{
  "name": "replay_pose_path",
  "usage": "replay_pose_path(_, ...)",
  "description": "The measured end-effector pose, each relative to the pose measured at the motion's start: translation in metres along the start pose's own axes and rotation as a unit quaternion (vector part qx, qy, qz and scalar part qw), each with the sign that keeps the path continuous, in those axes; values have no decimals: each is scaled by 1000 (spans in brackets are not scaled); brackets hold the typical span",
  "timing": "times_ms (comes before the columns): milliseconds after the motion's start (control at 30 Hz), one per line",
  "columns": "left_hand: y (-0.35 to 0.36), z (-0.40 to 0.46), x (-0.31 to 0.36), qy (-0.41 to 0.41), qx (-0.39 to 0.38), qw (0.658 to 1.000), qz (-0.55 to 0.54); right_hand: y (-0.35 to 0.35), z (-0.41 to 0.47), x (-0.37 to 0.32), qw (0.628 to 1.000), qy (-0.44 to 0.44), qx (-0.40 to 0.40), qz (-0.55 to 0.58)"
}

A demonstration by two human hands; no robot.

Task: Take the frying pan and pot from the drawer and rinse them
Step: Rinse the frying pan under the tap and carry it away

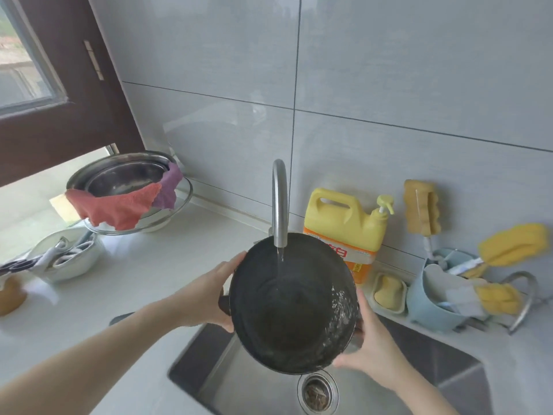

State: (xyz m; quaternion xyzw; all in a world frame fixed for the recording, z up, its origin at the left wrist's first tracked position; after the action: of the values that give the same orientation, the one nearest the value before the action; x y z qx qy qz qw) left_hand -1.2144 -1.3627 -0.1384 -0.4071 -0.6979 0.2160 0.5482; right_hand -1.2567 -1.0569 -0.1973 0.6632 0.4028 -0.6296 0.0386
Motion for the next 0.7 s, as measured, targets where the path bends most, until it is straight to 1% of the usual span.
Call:
replay_pose_path(167,39,12,21,71,26,994,-75,-39,-21,-2,997,34,-15,-66)
replay_pose_path(367,76,28,42,116,22,986,-120,-75,-56,8,991,80,-3,-110)
replay_pose_path(433,80,32,48,123,28,985,-118,-84,-65,9,990,76,11,-115)
replay_pose_path(533,80,31,62,135,53,984,-107,-94,-78,6,988,69,55,-129)
replay_pose_path(700,70,19,93,178,147,973,-25,-111,-97,0,975,34,138,-173)
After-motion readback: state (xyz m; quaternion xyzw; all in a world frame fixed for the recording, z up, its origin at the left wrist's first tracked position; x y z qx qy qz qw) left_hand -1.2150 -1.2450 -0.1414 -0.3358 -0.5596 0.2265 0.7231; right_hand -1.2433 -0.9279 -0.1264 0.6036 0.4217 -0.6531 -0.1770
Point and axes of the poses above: each hand's wrist, its own z-axis towards the middle knuckle, its own y-axis out of the palm, x = y × z, the point moved 6 cm from there along z, towards the middle knuckle, and after that the axes turned 6 degrees about -x, right-handed, at the moved point
